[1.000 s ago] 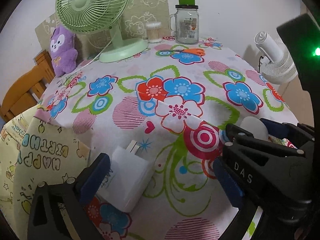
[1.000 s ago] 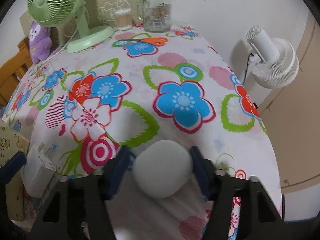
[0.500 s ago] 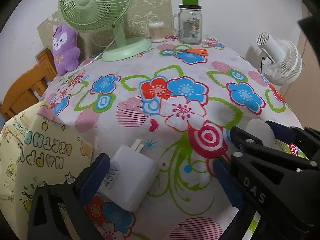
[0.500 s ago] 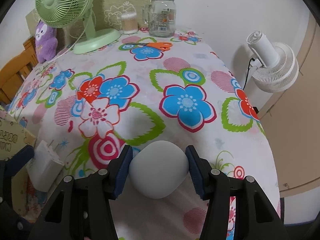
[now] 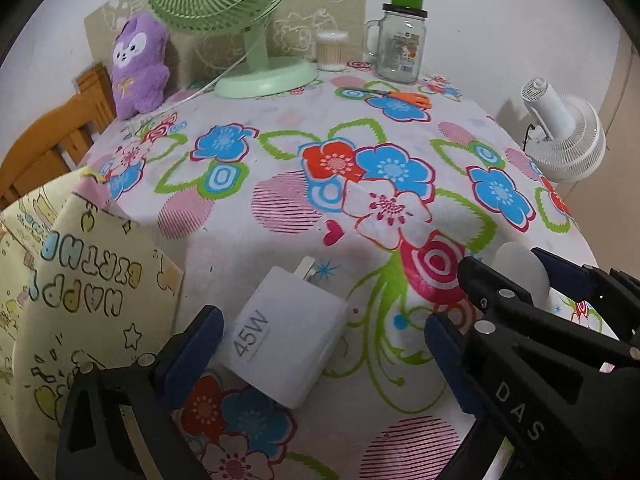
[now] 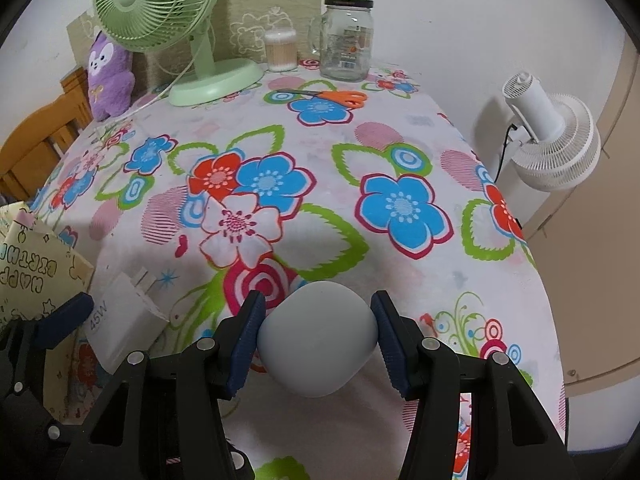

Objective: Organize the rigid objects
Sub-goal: 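Grasp the white block charger with the left gripper while the right gripper holds the puck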

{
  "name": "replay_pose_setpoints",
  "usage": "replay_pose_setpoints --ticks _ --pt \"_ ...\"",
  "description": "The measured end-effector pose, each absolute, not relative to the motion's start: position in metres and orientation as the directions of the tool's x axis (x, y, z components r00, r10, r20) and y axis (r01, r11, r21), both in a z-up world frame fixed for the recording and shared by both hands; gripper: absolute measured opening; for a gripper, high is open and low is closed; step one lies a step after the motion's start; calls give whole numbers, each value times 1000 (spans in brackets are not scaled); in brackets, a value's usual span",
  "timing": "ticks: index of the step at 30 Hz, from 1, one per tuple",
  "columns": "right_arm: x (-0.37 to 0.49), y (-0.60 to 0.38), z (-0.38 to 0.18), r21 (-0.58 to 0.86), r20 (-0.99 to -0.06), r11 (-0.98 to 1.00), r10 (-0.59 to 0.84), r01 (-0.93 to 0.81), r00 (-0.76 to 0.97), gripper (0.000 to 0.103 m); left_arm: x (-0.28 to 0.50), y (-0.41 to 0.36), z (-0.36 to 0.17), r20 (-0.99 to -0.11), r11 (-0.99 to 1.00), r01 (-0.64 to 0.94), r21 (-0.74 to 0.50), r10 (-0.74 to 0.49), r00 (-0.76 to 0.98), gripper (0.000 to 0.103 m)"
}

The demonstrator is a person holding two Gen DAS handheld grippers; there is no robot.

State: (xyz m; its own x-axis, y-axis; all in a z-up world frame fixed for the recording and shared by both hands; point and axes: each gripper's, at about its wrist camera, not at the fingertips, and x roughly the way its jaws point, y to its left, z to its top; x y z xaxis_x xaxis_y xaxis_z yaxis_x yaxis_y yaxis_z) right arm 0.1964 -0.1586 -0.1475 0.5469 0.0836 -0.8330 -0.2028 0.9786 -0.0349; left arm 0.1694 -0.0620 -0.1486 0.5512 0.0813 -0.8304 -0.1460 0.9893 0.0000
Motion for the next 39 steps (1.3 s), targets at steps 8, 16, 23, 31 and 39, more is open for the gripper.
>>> replay_pose_setpoints --ticks 8,16,23,31,39 --pt "194 -150 -148 -34 -837 976 88 -213 540 58 168 -46 -157 -844 982 -181 -45 59 533 74" --pt "188 -151 -146 -30 -836 978 87 -204 541 58 163 -49 -155 -844 985 -164 -53 44 535 56" --pt "177 -155 -139 -34 -831 981 77 -190 551 58 158 -55 -153 -849 988 -131 -82 0 528 54" --pt "158 -160 -135 -36 -828 984 70 -176 557 58 142 -66 -146 -842 993 -94 -78 -16 539 52" --pt "136 -166 -127 -26 -821 987 68 -156 566 58 124 -74 -136 -829 995 -75 -65 -12 560 50"
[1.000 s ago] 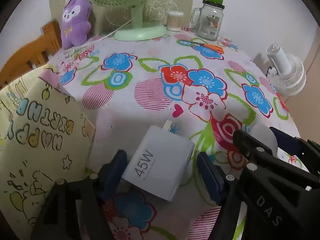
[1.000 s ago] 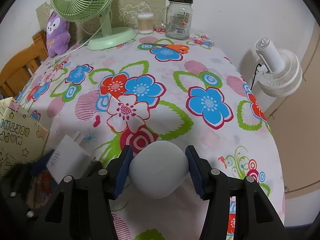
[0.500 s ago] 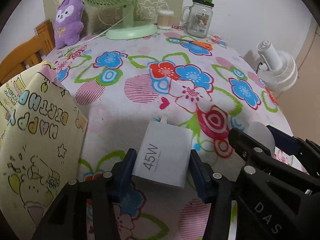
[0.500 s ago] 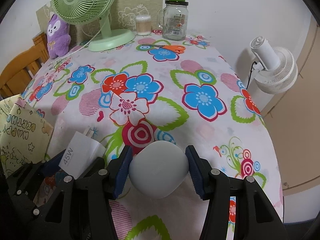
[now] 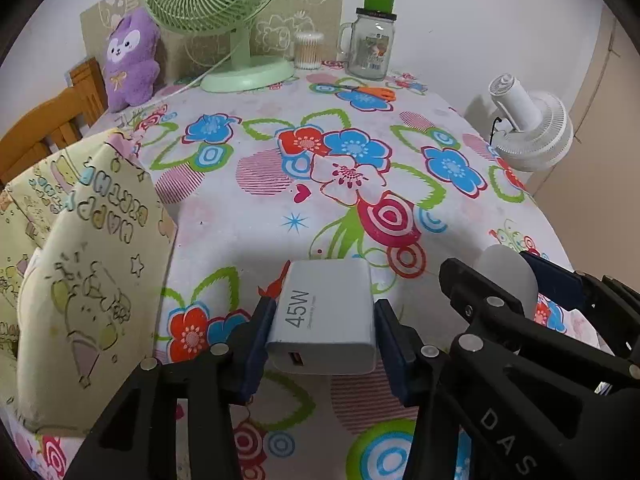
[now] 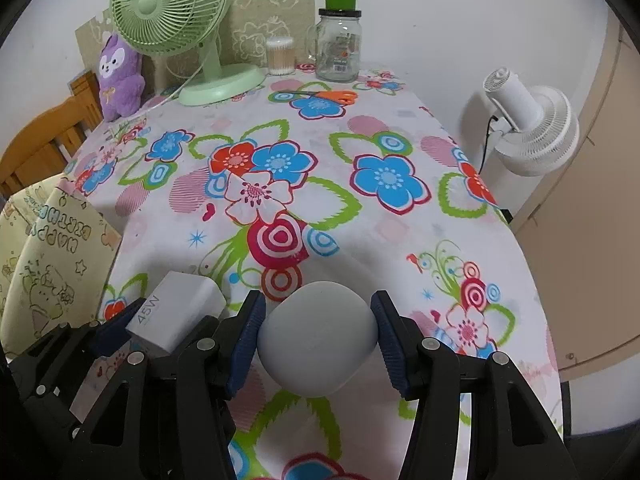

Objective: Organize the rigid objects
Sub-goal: 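Grasp the white block charger with the left gripper while the right gripper holds the puck, then carry the block charger with the left gripper and the puck with the right gripper toward the box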

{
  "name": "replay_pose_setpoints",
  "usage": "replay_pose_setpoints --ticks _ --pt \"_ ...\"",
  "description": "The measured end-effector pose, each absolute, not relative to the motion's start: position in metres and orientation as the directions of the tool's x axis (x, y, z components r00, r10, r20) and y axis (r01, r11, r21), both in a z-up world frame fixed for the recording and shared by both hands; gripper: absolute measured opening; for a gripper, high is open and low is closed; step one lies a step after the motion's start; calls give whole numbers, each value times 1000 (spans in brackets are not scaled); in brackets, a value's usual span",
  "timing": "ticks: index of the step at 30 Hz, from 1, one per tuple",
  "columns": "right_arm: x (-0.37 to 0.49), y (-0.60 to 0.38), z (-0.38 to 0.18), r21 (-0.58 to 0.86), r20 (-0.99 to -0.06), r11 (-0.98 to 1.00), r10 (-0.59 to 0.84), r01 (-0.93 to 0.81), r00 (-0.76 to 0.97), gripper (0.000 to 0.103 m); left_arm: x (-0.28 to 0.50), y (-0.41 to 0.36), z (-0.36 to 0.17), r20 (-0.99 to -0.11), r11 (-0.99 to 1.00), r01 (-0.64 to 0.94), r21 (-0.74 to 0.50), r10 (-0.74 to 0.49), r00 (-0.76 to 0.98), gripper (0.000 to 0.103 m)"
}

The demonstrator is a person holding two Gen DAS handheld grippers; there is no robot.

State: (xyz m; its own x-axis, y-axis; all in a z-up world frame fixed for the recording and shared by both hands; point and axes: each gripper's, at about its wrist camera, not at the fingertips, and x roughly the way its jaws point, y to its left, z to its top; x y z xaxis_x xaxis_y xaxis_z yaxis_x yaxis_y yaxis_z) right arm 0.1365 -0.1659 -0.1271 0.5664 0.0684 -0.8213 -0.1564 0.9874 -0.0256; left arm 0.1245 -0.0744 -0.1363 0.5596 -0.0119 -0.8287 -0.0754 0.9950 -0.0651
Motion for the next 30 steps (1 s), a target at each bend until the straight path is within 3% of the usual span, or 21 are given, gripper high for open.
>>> replay_pose_setpoints --ticks 30 --pt "71 -178 -91 -27 -789 994 44 -105 613 58 67 -90 -97 -800 1000 -3 -11 -7 600 49"
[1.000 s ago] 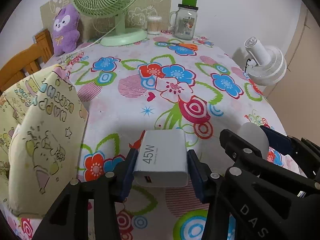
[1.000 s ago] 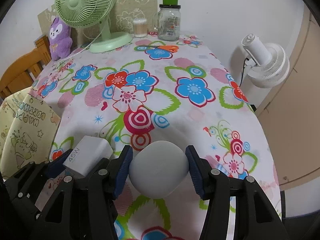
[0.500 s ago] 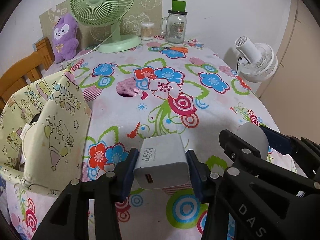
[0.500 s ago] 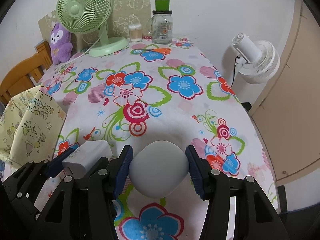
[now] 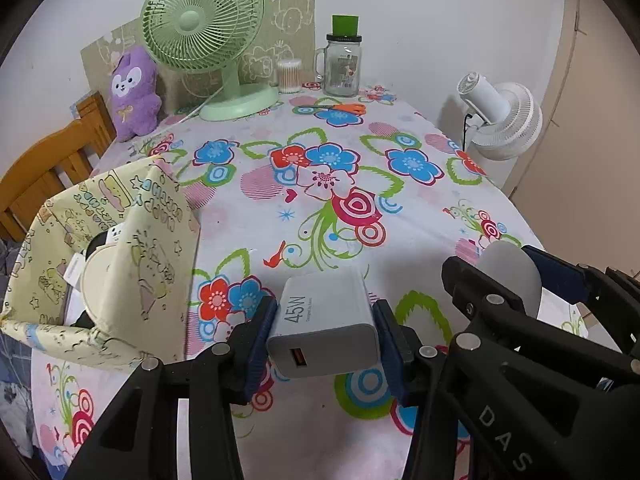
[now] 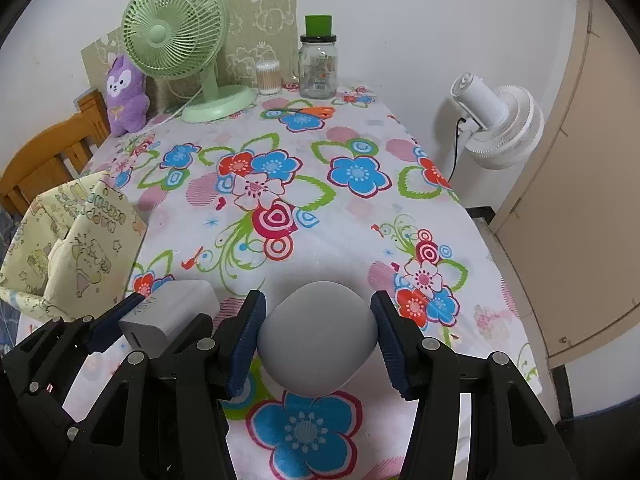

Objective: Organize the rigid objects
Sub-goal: 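Carry the block charger with the left gripper and the puck with the right gripper toward the box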

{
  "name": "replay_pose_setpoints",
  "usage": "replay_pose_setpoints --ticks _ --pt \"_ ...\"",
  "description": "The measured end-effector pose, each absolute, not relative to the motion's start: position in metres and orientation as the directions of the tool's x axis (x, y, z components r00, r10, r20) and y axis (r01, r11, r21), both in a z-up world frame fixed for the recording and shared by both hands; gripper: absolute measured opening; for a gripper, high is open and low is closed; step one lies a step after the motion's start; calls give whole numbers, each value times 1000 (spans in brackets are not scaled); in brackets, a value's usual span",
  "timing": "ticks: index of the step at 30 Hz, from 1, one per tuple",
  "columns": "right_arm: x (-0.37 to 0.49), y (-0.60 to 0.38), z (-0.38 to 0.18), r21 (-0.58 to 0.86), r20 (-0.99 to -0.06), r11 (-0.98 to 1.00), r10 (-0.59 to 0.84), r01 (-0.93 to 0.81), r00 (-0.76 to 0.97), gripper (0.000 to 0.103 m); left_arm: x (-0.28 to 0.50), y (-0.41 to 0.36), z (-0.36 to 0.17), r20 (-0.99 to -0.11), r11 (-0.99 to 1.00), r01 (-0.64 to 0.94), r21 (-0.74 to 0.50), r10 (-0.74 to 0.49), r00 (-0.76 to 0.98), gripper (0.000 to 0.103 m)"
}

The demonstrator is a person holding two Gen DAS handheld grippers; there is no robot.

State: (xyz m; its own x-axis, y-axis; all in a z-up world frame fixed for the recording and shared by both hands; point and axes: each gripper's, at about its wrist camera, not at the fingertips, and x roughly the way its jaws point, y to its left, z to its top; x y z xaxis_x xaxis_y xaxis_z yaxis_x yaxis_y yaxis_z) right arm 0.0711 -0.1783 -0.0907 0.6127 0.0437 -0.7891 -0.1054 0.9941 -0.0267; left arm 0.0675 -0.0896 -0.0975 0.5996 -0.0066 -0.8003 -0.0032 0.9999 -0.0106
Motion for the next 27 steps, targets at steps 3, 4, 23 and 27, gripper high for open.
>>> replay_pose_setpoints --ticks 3,4,23,27 --pt "66 -177 -86 -39 -790 995 28 -95 612 58 63 -89 -93 -799 1000 0 -3 -3 602 50" --pt "65 -176 -85 -41 -791 995 24 -93 611 58 61 -89 -91 -798 1000 3 1 -1 602 49" --pt "49 -150 -46 -69 -775 989 27 -127 631 58 44 -69 -53 -784 999 36 20 -6 621 50" --pt "46 -141 -38 -75 -769 987 33 -141 639 58 42 -61 -46 -779 999 34 25 -2 627 50"
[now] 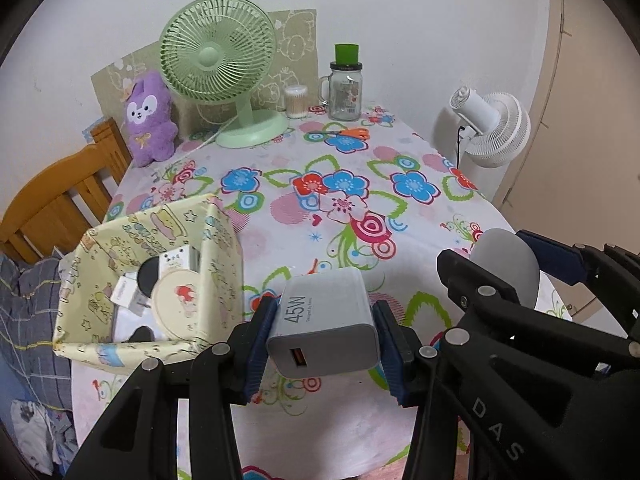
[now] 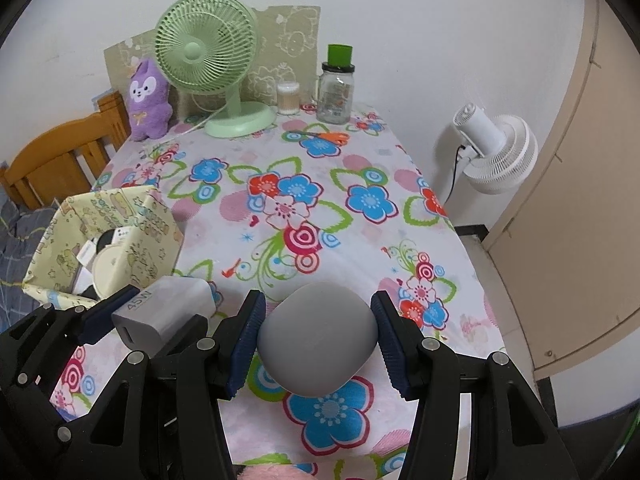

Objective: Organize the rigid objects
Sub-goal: 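Carry the block charger with the left gripper and the puck with the right gripper toward the box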

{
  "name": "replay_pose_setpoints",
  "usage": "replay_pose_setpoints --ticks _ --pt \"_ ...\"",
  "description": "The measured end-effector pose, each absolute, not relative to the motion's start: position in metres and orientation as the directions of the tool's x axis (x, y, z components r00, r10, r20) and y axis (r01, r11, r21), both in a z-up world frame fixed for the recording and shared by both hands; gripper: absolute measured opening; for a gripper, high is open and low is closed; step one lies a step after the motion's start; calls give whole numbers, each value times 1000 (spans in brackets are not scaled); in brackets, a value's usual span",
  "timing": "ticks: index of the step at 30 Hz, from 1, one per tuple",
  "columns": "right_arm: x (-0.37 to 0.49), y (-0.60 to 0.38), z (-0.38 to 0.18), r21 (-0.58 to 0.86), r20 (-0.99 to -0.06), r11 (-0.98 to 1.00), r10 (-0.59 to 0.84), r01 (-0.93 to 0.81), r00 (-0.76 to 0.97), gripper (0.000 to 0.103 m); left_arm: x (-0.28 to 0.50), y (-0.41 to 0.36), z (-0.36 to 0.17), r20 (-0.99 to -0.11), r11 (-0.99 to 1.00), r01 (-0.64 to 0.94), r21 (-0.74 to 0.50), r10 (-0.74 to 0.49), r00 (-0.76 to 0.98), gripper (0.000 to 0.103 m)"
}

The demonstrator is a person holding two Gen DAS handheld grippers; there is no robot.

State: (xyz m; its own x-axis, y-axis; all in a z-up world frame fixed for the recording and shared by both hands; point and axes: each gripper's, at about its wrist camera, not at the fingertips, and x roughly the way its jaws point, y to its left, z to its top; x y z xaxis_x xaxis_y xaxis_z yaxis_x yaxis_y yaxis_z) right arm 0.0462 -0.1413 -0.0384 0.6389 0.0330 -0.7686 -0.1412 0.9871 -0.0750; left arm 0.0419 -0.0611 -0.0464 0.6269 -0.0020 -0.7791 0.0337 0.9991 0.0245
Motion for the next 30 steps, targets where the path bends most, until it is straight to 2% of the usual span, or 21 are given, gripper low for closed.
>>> replay_pose_setpoints --ticks 30 --pt "63 -63 -18 -76 -757 973 86 -217 648 58 50 13 -27 -771 999 11 50 31 636 50"
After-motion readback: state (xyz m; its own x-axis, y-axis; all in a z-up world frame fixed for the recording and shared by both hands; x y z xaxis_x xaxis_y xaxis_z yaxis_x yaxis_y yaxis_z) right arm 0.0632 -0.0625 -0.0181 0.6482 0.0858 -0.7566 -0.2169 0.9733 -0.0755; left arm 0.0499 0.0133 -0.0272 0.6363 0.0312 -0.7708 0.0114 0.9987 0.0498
